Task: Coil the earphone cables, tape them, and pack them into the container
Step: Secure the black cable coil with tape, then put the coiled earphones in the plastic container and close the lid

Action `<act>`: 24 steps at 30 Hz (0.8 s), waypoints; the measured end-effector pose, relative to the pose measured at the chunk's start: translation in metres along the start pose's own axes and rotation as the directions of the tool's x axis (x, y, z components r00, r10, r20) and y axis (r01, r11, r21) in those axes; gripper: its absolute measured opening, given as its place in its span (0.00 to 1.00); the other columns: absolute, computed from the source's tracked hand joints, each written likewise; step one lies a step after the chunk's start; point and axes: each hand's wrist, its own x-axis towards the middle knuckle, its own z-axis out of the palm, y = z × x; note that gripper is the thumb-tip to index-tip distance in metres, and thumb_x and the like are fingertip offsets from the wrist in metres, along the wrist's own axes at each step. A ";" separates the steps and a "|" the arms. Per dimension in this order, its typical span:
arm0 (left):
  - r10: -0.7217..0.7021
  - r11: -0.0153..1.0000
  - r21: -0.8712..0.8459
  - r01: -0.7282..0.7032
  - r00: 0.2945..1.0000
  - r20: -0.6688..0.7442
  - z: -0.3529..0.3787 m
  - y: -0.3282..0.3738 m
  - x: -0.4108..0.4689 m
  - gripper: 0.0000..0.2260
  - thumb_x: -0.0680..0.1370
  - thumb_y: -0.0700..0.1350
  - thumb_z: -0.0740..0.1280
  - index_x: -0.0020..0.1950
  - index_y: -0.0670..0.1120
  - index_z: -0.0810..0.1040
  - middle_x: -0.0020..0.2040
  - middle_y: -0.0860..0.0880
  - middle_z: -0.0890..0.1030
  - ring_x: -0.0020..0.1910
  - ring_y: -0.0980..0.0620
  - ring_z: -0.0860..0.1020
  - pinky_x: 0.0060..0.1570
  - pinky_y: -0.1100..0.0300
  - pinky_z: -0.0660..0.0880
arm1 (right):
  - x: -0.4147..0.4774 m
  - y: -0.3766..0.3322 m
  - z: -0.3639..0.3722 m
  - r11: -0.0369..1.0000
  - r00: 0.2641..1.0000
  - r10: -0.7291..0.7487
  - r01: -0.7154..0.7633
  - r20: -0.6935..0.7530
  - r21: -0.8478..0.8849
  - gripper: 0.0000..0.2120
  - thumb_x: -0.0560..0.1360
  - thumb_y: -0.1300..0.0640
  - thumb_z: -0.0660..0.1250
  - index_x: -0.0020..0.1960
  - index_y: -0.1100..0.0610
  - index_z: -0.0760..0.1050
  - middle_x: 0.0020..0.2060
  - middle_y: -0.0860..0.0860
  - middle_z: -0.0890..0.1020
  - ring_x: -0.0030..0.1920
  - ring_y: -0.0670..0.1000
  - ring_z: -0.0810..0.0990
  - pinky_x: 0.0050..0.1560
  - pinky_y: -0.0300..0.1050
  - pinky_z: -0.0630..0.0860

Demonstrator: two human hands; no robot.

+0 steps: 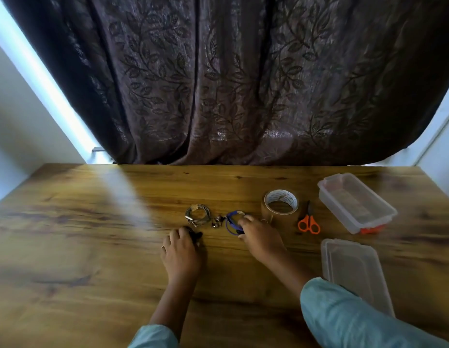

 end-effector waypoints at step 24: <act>0.314 0.882 -0.399 -0.250 0.944 0.104 -0.015 0.057 0.043 0.14 0.79 0.43 0.62 0.65 0.49 0.73 0.62 0.47 0.74 0.62 0.45 0.68 0.62 0.55 0.59 | 0.032 -0.026 -0.042 0.906 0.950 0.302 -0.258 -0.085 0.335 0.14 0.76 0.64 0.62 0.60 0.54 0.72 0.59 0.53 0.74 0.58 0.54 0.76 0.53 0.46 0.74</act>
